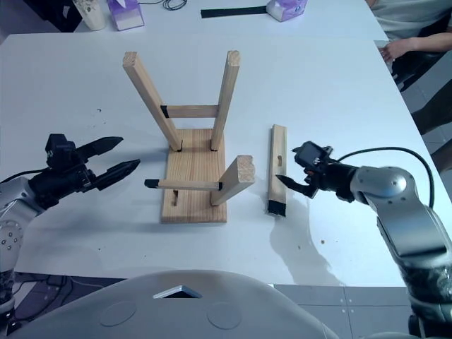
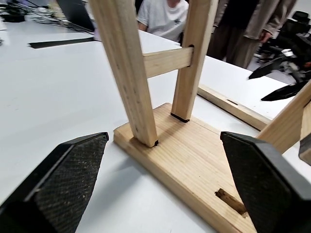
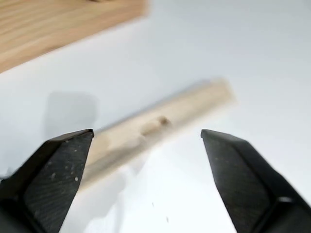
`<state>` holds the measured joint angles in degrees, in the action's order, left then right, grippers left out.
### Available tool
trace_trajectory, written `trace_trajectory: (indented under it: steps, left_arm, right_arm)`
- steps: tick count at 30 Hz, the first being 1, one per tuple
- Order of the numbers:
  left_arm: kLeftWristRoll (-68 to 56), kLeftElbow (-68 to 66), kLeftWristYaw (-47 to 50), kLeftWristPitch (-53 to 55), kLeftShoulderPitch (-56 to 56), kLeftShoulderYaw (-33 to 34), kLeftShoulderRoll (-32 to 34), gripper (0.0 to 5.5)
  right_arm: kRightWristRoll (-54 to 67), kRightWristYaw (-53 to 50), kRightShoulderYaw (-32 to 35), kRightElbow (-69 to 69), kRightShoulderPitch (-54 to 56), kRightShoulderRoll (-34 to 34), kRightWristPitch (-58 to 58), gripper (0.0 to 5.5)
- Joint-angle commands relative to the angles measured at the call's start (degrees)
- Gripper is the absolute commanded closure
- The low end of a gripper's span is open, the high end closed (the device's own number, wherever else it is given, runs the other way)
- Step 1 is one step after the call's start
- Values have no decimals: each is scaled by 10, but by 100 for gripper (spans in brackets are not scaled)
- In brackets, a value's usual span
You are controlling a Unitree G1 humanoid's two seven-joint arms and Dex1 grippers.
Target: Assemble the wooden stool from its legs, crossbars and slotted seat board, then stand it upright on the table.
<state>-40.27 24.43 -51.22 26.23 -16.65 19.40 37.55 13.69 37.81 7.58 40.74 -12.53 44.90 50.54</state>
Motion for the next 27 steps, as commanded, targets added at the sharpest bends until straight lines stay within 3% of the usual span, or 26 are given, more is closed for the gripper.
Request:
trace_trajectory:
  steps: [1, 4, 7, 13, 27]
  left_arm:
    - [-3, 26, 20, -5, -35, 23, -14, 122]
    - [-1, 26, 25, -3, -21, 8, -15, 122]
    - [-4, 22, 26, 3, 1, 0, -10, 122]
    - [-7, 11, 19, 8, 18, -1, -2, 122]
    - [-16, 10, 30, 15, 28, 6, -9, 122]
  right_arm:
    - [38, -124, 22, 136, -30, -171, 186, 141]
    - [23, -203, 6, 142, -25, -266, 235, 141]
    - [-14, -264, -5, 113, -49, -299, 210, 141]
    - [-44, -305, -47, 64, -92, -322, 147, 141]
    - [-49, -310, -43, 46, -81, -334, 107, 141]
